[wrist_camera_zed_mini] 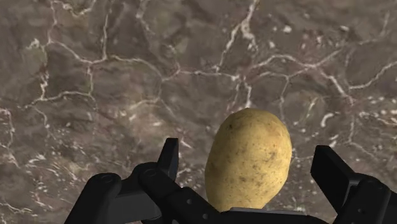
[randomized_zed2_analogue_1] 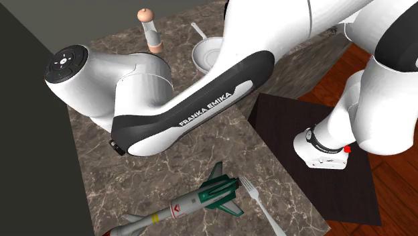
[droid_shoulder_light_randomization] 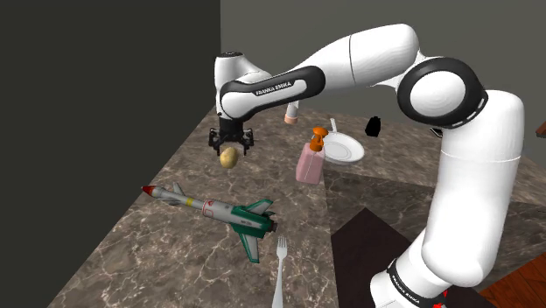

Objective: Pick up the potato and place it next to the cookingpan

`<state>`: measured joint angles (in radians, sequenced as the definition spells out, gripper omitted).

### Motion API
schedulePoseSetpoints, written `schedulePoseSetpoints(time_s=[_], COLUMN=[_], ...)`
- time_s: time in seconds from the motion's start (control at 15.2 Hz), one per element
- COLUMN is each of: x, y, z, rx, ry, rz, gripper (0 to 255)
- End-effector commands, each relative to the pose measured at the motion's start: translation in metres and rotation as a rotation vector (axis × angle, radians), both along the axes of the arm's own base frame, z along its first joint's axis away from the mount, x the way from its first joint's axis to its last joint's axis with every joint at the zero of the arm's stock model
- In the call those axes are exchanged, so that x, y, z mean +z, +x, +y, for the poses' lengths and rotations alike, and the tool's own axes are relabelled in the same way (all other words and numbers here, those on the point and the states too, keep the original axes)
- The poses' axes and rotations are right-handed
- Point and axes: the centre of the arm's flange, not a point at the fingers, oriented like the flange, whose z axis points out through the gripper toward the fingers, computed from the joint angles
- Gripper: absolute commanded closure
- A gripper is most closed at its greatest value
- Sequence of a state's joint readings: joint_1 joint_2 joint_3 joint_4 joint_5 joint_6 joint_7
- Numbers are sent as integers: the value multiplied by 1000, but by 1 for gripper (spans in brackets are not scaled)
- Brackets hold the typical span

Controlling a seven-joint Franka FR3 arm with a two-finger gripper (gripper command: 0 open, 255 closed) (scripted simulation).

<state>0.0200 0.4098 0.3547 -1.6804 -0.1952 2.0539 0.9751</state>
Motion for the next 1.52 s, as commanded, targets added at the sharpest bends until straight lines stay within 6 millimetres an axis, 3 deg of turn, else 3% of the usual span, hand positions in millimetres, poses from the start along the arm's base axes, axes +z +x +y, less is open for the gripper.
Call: schedulePoseSetpoints(time_s=[0.0, 0.53, 1.06, 1.12, 1.45], x=[-10, -50, -50, -50, -50], y=[24, 24, 24, 24, 24], z=[1, -1, -1, -1, -1], rx=[-47, -47, -47, -47, -47], ry=[-12, -12, -12, -12, -12], rz=[-8, -8, -8, -8, -8], gripper=[0, 0, 0, 255, 255])
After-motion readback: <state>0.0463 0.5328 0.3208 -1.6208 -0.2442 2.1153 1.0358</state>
